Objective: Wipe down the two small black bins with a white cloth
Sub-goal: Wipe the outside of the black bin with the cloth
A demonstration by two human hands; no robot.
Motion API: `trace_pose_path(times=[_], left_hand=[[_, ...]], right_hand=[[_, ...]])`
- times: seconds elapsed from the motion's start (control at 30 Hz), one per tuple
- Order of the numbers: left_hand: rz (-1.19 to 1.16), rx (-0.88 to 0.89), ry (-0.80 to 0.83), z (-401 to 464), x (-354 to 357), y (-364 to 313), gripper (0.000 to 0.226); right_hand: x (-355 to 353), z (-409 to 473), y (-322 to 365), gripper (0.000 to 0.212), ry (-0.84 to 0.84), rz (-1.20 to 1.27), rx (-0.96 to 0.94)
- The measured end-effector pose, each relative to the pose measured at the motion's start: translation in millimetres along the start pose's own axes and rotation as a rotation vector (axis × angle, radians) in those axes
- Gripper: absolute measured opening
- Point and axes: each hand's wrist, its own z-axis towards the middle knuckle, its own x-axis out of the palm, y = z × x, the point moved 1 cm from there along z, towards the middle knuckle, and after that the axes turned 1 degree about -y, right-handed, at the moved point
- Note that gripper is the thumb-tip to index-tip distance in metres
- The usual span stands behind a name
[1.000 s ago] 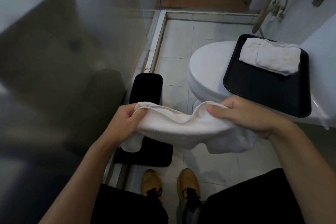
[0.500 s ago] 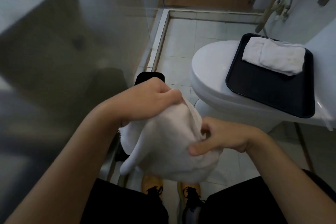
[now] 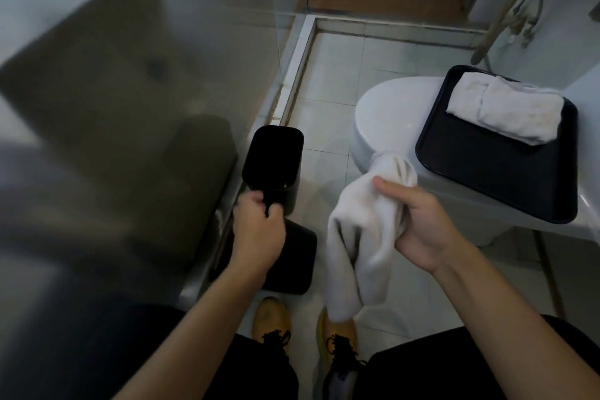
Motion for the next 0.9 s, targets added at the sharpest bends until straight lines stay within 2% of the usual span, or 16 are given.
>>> trace_pose_path(times=[0.1,0.13,0.2,0.3,0.33,0.4,0.47,0.57,0.63,0.7,0.83,0.87,0.9], left_hand=[[-0.072,-0.476,0.171,-6.5,12.4,27.9,0.030],[-0.086,-0.561,0.251,-9.4,15.5,31.4,0.028],[-0.117,-0.583,0.394,-14.8,21.9,38.8,0.033],[-0.229,-0.407,0.510,-21.2,25.9,32.9,0.062],[-0.258,-0.336,0.500,-21.2,26.5,28.5,0.062],[-0.314,-0.268,0.446,-15.8,25.1,23.0,0.045],[-0.323,-0.217,0.405,-10.7,24.7,22.4,0.032],[-0.420,-0.138,0.237,-3.7,20.3,20.8,0.027],[-0.422,-0.025,0.051,2.1,10.1,14.0,0.026],[-0.344,0.130,-0.081,7.3,-3.9,5.8,0.024],[-0.307,0.263,-0.040,12.7,-29.4,-11.5,0.024],[-0.243,0.327,-0.020,12.6,-33.3,-14.6,0.020],[-0.173,0.390,-0.007,13.3,-36.6,-15.3,0.015]], right_hand=[[-7.3,1.5,5.6,0.035,-0.058,0.133,-0.009],[-9.1,1.8,6.6,0.038,-0.073,0.154,-0.021],[-9.0,1.4,7.3,0.043,-0.077,0.164,-0.043],[-3.8,0.8,6.8,0.052,-0.068,0.156,-0.054],[-2.3,0.6,6.8,0.054,-0.070,0.158,-0.059],[0.1,-0.9,7.9,0.050,-0.068,0.171,-0.078],[0.3,-2.3,10.6,0.036,-0.047,0.189,-0.083],[-3.8,-5.3,20.0,0.041,-0.055,0.130,-0.116],[-7.9,-6.4,29.5,0.042,-0.102,0.007,-0.167],[-13.5,-8.2,37.1,0.030,-0.185,-0.209,-0.231],[-24.6,-15.0,38.6,0.012,-0.381,-0.702,-0.337],[-25.0,-16.4,38.3,0.014,-0.442,-0.785,-0.363],[-24.9,-17.2,38.5,0.027,-0.512,-0.866,-0.382]])
